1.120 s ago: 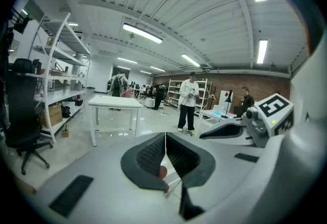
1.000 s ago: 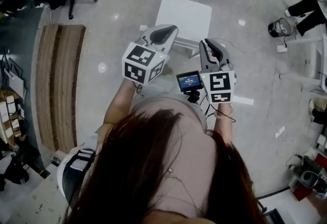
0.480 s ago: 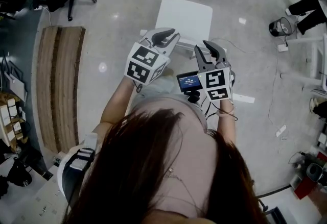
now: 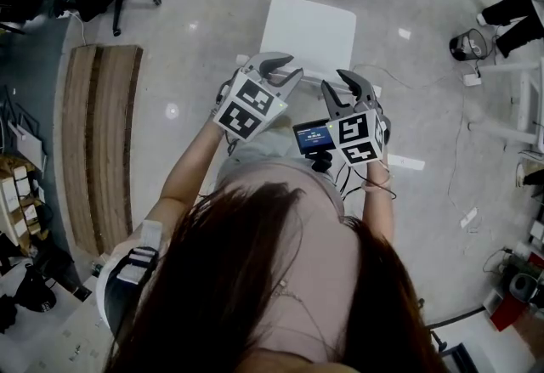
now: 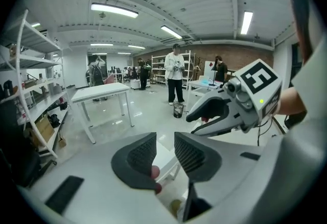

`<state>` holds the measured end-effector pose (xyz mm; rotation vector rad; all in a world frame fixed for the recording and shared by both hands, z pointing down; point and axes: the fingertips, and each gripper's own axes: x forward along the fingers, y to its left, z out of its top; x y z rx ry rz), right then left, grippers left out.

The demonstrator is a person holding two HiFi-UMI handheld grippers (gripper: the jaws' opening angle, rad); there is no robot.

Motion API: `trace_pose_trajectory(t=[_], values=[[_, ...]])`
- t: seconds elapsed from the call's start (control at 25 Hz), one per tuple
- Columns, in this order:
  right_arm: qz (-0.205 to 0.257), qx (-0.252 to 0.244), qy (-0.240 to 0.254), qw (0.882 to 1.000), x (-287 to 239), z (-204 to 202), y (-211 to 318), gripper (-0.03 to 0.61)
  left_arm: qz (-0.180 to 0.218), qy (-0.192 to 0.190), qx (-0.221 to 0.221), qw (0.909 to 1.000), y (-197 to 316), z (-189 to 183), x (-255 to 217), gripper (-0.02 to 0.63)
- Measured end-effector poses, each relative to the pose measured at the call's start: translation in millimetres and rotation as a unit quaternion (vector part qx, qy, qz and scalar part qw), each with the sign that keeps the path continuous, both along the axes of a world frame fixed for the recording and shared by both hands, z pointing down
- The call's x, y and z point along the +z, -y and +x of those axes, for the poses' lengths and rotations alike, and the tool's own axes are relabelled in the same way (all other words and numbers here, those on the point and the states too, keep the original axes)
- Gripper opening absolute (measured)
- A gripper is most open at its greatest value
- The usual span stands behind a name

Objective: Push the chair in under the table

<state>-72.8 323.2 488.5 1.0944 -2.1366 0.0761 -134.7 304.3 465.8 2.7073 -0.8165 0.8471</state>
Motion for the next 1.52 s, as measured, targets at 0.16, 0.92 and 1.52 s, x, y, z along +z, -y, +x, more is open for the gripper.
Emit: trace_pose_trajectory(t=[0.16,0.92,1.52], values=[[-0.013,-0.01,-0.017,1.0,13,-1,1,0.152,-0.008,0.031,0.031,0.999,-3,4,14,0.134],[-0.064,-0.04,-0.104,0.992,65,-6,3,0.184,-0.004,0.19,0.12,0.9744,-8,-1,81,0.202],[-0.081,-0.032,-0.171,0.981,87,1,15,0.184,0.038,0.284,0.149,0.9464,8,-6,117,0.201]])
